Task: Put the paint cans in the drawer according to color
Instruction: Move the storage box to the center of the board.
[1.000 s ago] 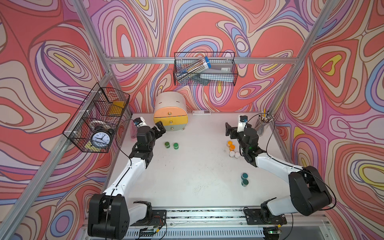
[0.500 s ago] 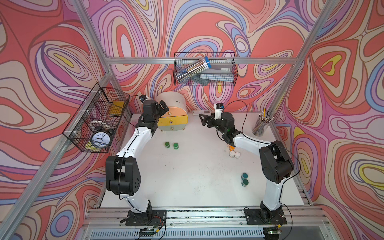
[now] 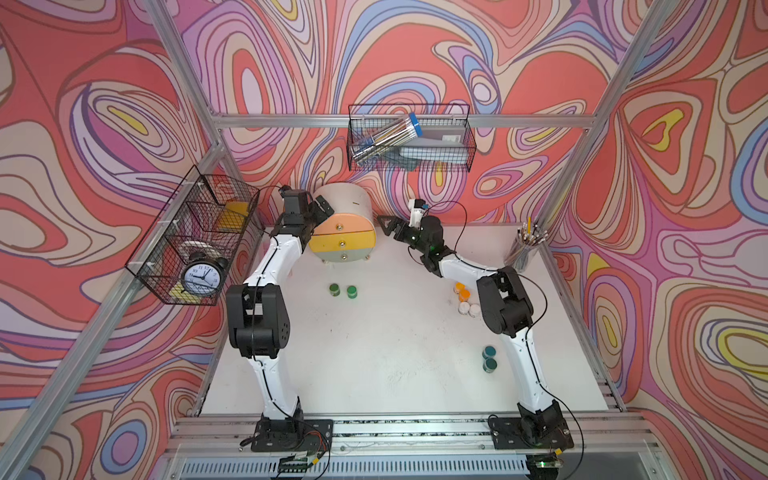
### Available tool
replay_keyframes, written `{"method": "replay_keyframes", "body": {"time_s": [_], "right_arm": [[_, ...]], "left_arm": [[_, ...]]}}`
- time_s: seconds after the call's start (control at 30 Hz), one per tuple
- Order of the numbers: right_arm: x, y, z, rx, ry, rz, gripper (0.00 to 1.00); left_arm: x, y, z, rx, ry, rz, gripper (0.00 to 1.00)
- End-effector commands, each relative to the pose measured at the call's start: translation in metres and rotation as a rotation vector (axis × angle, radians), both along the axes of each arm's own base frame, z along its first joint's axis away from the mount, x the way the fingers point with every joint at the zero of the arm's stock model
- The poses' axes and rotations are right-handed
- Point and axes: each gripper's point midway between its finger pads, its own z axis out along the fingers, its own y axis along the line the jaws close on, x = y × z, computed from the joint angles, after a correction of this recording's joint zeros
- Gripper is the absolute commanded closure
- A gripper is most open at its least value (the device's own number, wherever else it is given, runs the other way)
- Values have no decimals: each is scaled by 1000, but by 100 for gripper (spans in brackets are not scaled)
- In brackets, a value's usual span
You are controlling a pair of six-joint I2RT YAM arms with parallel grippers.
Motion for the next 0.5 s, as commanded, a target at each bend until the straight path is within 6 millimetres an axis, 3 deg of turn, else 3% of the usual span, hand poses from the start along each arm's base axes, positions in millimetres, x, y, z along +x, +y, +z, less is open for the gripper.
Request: {"method": "replay_keyframes", "body": {"time_s": [0.0,0.27,0.47], "right_arm": [[5,14,-3,95,42,38,2],[20,38,-24,151,84,72,2],[3,58,-14,141,62,123,2]], "left_arm": [[2,-8,-42,-48,101,-45,1],[5,-28,-67,-145,144,-121,1],[1,-50,-76,-245,172,-193,1]]}}
